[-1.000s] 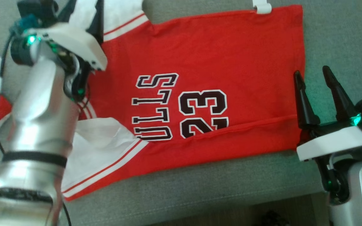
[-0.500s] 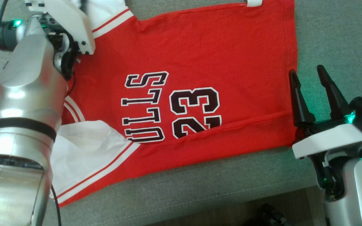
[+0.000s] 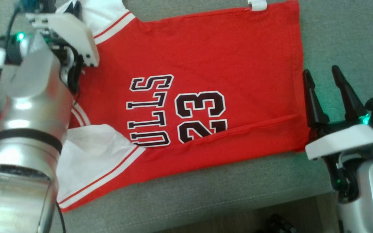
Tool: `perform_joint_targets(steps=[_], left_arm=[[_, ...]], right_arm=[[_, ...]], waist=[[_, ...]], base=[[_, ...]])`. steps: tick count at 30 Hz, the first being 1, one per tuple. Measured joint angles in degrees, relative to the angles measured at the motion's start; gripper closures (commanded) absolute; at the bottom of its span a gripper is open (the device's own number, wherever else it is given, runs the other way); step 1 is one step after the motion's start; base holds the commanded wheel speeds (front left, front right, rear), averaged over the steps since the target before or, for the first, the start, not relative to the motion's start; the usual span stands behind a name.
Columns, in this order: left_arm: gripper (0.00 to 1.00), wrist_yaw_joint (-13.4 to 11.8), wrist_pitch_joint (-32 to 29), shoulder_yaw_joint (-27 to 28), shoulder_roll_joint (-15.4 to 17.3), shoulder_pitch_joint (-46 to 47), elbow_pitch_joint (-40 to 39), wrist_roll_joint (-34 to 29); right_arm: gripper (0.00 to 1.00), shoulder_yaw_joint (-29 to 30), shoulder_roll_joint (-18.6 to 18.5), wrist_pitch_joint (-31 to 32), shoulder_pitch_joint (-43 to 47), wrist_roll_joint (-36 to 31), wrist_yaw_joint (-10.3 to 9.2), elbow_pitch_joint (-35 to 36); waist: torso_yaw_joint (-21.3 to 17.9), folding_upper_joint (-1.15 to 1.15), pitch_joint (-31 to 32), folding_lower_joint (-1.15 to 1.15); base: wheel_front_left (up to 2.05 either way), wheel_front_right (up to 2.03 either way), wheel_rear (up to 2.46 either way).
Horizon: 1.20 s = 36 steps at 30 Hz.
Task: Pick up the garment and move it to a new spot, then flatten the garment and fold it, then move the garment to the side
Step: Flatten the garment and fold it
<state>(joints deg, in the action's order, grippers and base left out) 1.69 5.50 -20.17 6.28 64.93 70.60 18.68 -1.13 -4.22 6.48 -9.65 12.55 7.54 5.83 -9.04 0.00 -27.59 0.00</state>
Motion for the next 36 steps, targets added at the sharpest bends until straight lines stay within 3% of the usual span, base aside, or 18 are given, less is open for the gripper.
perform_joint_targets(steps=[9,21,28,29,30,31,32,33,36], left_arm=[[1.00,0.90,8.28,0.38,-1.51,-2.16,-4.32,1.05],[1.00,0.88,8.79,0.10,-2.92,-6.20,-15.73,0.54],[1.00,0.87,8.79,-0.04,-3.11,-7.33,-17.68,0.52],[1.00,0.87,8.79,-0.04,-3.12,-7.38,-17.84,0.51],[1.00,0.87,8.79,-0.04,-3.13,-7.38,-18.06,0.52],[1.00,0.87,8.79,-0.04,-3.16,-7.38,-18.34,0.51],[1.00,0.87,8.79,-0.03,-3.21,-7.38,-18.59,0.51],[1.00,0.87,8.79,0.01,-3.21,-7.40,-18.79,0.51],[1.00,0.87,8.79,0.32,-3.21,-7.88,-20.31,0.46]], right_arm=[[0.00,1.91,-4.03,0.62,-11.19,2.50,0.00,-8.90],[0.00,0.77,-7.03,4.57,-27.74,5.72,0.00,-30.41],[0.00,-1.48,-7.68,6.39,-31.66,7.48,0.00,-36.62],[0.15,-1.94,-7.82,6.75,-32.08,7.68,0.00,-37.33],[0.15,-2.25,-7.94,6.76,-32.32,7.70,0.00,-37.86],[0.62,-2.30,-7.97,7.04,-32.50,7.71,0.00,-38.49],[0.94,-2.35,-8.11,7.19,-32.66,7.70,0.00,-38.91],[1.00,-2.44,-8.37,6.81,-32.77,7.70,0.00,-38.99],[1.00,-2.44,-8.91,5.73,-33.39,7.71,0.00,-39.20]], waist=[[3.54,0.00,0.99,0.00],[7.72,0.00,-0.25,0.00],[8.28,0.00,-0.48,0.00],[8.30,0.00,-0.52,0.00],[8.31,0.00,-0.54,0.00],[8.32,0.00,-0.56,0.00],[8.33,0.00,-0.59,0.00],[8.35,0.00,-0.63,0.00],[8.31,0.00,-0.57,0.00]], base=[[0.00,0.00,0.00],[0.00,0.00,0.00],[0.00,0.00,0.00],[0.00,0.00,0.00],[0.00,0.00,0.00],[0.00,0.00,0.00],[0.00,0.00,0.00],[0.00,0.00,0.00],[0.00,0.00,0.00]])
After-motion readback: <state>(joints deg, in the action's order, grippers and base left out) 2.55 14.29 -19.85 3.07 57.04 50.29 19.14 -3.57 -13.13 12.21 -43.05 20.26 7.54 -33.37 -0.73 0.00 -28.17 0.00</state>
